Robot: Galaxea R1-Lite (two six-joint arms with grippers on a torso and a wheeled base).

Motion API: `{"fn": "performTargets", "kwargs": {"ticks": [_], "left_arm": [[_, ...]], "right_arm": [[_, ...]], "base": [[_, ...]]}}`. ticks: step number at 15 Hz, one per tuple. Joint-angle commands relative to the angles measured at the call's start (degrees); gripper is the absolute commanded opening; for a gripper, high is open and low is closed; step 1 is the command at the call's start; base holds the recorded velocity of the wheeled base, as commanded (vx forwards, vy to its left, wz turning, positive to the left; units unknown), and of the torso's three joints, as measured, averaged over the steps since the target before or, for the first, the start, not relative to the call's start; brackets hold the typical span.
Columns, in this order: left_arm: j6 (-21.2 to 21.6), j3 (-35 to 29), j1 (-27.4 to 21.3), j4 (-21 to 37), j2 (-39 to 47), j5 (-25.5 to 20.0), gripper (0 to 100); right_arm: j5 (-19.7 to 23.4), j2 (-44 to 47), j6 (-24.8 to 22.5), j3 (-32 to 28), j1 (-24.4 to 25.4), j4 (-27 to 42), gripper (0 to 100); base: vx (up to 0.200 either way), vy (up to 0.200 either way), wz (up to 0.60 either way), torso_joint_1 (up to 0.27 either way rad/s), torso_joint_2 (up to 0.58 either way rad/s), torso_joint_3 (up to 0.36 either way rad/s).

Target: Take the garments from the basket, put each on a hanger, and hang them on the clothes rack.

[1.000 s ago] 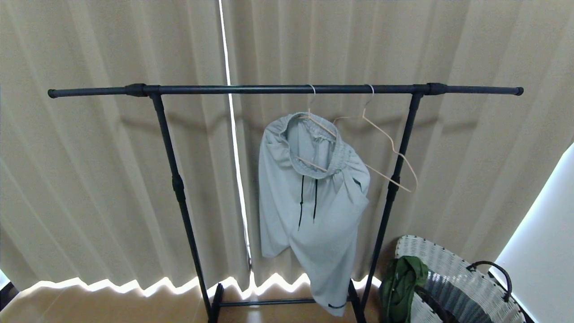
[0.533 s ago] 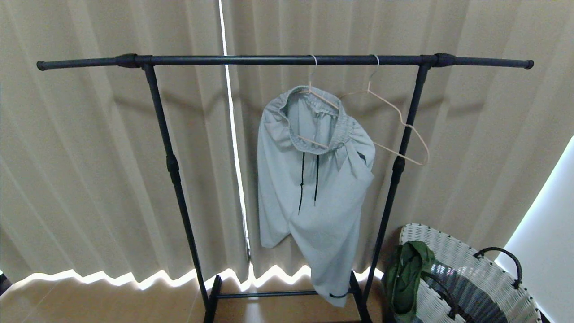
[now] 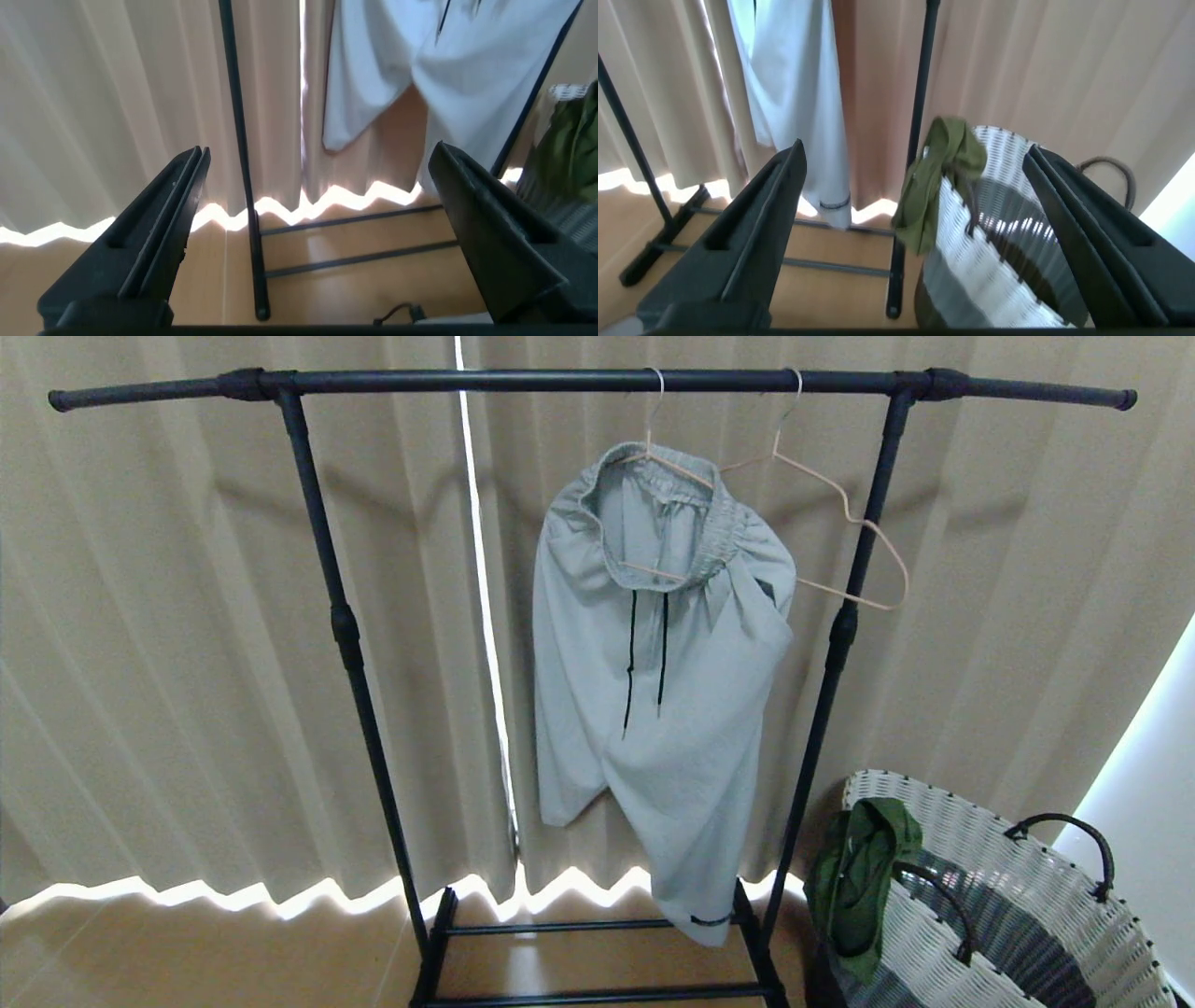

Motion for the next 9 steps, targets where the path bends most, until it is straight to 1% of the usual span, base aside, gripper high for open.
{"fn": "performTargets", "kwargs": {"ticks": [1, 3, 4, 6, 9], "left_arm": [[0.0, 0.0, 0.0, 0.0, 0.0, 0.0, 100], [0.0, 0.0, 0.0, 0.0, -0.1, 0.0, 100], [0.0, 0.0, 0.0, 0.0, 0.0, 0.0, 100], [0.0, 0.0, 0.0, 0.0, -0.1, 0.0, 100], [0.0, 0.0, 0.0, 0.0, -0.1, 0.0, 100]], "right_arm": [[0.0, 0.0, 0.0, 0.0, 0.0, -0.2, 100], [0.0, 0.0, 0.0, 0.0, 0.0, -0.1, 100], [0.0, 0.0, 0.0, 0.0, 0.0, -0.2, 100], [0.0, 0.0, 0.0, 0.0, 0.0, -0.1, 100], [0.0, 0.0, 0.0, 0.0, 0.0, -0.2, 100]], "base": [[0.0, 0.0, 0.0, -0.134, 0.45, 0.31], [0.0, 0.0, 0.0, -0.11, 0.4, 0.291], [0.0, 0.0, 0.0, -0.046, 0.21, 0.159], [0.0, 0.0, 0.0, -0.024, 0.1, 0.063], [0.0, 0.0, 0.0, 0.0, 0.0, 0.0]]}}
